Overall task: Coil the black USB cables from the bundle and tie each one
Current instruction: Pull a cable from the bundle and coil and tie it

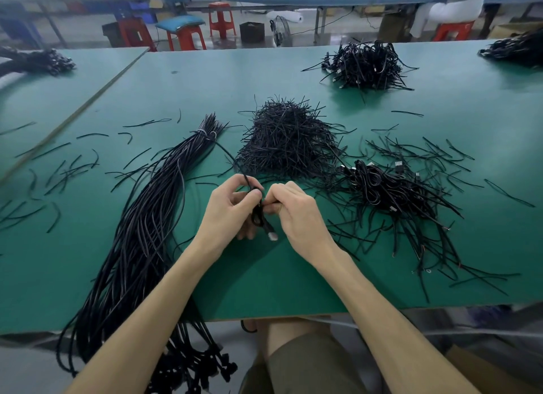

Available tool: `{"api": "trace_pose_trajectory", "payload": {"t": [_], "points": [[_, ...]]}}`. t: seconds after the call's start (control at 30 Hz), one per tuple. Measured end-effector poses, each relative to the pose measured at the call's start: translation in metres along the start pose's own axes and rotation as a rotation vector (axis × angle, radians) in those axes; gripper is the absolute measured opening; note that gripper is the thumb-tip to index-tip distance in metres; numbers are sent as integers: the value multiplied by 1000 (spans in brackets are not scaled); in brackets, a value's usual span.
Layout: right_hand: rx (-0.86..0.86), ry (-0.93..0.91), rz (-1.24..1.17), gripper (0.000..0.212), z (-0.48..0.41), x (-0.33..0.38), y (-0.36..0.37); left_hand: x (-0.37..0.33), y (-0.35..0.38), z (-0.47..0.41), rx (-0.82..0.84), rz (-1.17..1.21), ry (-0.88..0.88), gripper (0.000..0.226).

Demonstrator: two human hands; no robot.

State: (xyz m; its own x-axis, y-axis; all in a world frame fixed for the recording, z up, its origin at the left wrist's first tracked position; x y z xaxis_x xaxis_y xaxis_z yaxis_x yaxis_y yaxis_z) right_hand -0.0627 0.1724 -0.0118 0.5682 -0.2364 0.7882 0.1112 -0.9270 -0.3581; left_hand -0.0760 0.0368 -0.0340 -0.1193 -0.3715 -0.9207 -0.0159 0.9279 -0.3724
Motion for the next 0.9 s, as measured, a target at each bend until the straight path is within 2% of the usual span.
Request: {"api": "trace_pose_trajectory", "payload": {"t": [0.13, 0.23, 0.4, 0.53, 0.63, 0.77, 0.9], "points": [[-13, -12, 68, 28, -1, -2, -2, 15, 6, 0, 96, 220, -196, 7], [-94, 6, 95, 34, -1, -6, -9, 17, 11, 0, 182, 339, -263, 14], [-264, 2, 65, 27, 0, -6, -26, 13, 16, 4, 305, 428, -289, 20], [-338, 179, -86, 47, 2, -23, -35, 11, 20, 7, 346, 356, -287, 27], [-341, 251, -191, 44, 2, -31, -36, 7, 21, 9, 358, 309, -252, 34], [-293, 258, -225, 49, -1, -29, -30, 5, 15, 7, 288, 296, -223, 36], [-267, 249, -220, 49, -2, -29, -25, 6, 17, 7, 289, 415, -247, 34]]}}
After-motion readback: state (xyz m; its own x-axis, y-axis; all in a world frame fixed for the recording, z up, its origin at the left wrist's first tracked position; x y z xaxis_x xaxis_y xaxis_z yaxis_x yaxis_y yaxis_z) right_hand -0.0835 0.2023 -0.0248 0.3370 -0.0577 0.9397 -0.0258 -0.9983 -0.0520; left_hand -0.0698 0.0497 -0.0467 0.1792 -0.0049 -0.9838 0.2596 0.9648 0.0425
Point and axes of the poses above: each hand's wrist, its own z-axis away from the middle knuckle, its own y-axis out of the palm, x = y × z, the point moved 8 cm from there along -z, towards the middle knuckle, and after that the axes turned 10 degrees about -z, right-handed, at the moved point
